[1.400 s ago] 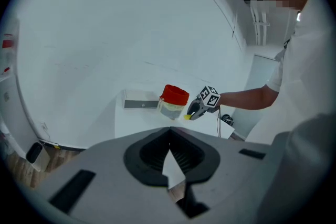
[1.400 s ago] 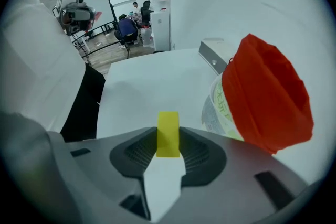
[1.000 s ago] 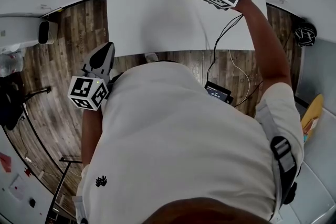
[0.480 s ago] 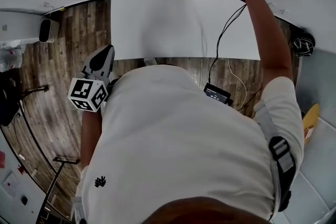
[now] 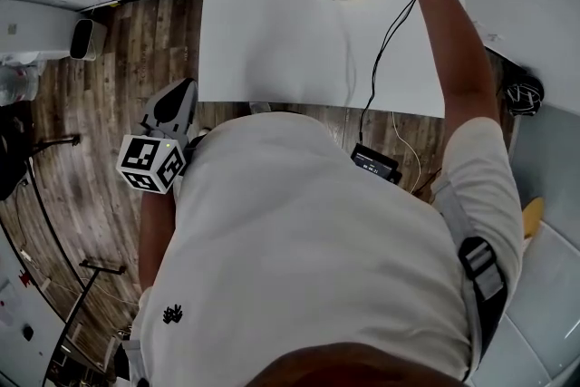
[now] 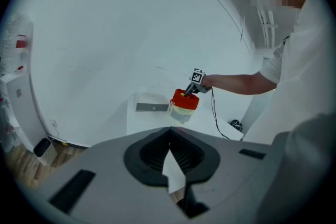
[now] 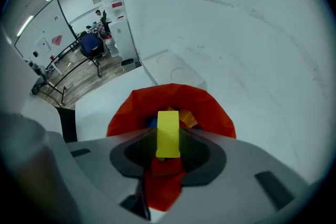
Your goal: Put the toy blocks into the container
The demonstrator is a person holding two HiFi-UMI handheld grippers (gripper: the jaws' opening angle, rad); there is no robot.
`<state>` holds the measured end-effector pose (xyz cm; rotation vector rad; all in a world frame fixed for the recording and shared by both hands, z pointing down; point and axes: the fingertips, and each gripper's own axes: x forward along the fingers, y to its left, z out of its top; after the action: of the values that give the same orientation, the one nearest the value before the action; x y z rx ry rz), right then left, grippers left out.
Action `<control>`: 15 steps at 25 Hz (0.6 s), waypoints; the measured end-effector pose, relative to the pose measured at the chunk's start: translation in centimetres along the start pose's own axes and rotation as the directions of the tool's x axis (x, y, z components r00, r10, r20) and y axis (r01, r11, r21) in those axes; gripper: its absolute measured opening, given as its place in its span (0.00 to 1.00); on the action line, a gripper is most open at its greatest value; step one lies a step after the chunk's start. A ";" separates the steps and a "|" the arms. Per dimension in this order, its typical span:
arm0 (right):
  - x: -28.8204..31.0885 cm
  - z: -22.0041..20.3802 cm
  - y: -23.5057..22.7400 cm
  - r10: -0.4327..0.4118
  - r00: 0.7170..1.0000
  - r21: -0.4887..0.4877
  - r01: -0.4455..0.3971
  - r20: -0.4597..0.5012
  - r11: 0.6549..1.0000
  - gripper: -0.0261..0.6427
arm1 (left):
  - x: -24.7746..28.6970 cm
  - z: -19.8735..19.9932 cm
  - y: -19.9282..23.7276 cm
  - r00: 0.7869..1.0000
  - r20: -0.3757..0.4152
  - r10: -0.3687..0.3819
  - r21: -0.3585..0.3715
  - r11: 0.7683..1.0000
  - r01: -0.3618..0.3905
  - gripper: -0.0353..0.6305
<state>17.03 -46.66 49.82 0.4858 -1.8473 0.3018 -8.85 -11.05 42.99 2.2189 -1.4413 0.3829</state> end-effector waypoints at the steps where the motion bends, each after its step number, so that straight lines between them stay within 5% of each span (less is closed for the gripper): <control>1: 0.3 0.1 -0.3 -0.004 1.000 0.010 0.004 -0.012 1.000 0.23 | 0.0 0.0 0.1 1.000 0.001 0.004 -0.004 1.000 -0.004 0.06; 15: 3.5 0.0 -2.5 -0.064 0.991 0.031 0.068 -0.119 0.997 0.24 | -1.5 -0.6 1.3 0.998 0.013 0.057 -0.031 0.998 -0.056 0.06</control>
<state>17.24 -49.49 53.09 0.5414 -1.7097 0.3123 -10.62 -9.95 43.10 2.1643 -1.5097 0.3626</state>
